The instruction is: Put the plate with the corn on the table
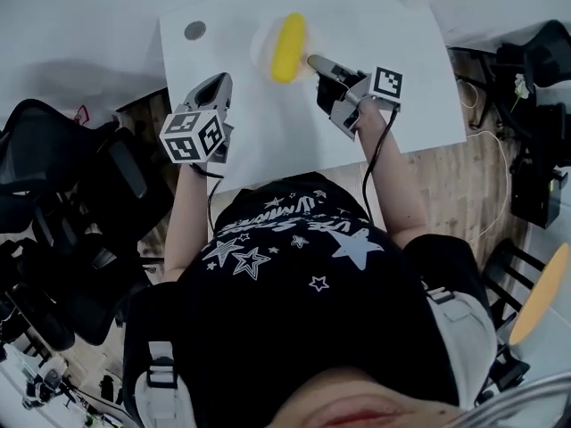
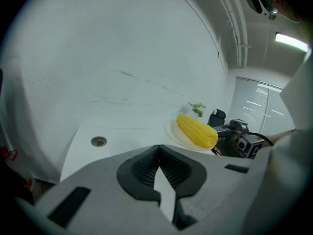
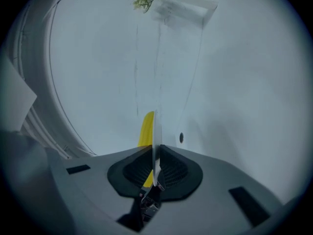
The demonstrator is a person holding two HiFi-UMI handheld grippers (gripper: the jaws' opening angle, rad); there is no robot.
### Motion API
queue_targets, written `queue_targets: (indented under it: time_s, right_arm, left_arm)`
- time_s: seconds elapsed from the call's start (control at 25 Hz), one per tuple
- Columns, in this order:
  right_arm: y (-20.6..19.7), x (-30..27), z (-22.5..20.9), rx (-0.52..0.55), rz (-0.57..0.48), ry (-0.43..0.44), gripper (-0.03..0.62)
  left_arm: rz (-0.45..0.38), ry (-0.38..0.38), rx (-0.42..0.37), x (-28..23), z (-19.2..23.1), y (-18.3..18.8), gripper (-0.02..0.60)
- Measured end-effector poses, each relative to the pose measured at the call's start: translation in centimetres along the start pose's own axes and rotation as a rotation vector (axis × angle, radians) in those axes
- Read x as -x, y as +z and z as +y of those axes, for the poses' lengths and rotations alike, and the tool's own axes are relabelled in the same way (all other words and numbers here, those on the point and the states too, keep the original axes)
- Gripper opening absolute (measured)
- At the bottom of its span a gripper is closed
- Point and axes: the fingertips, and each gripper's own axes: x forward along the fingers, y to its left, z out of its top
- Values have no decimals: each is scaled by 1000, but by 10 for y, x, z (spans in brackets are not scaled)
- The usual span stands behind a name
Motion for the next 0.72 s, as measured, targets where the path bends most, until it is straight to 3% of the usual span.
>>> queue_targets:
  time_s: [0.72]
  right_arm:
    - [76,-54,-59,5,118,-29,37]
  left_arm:
    - [31,86,70,-73,27,5,6]
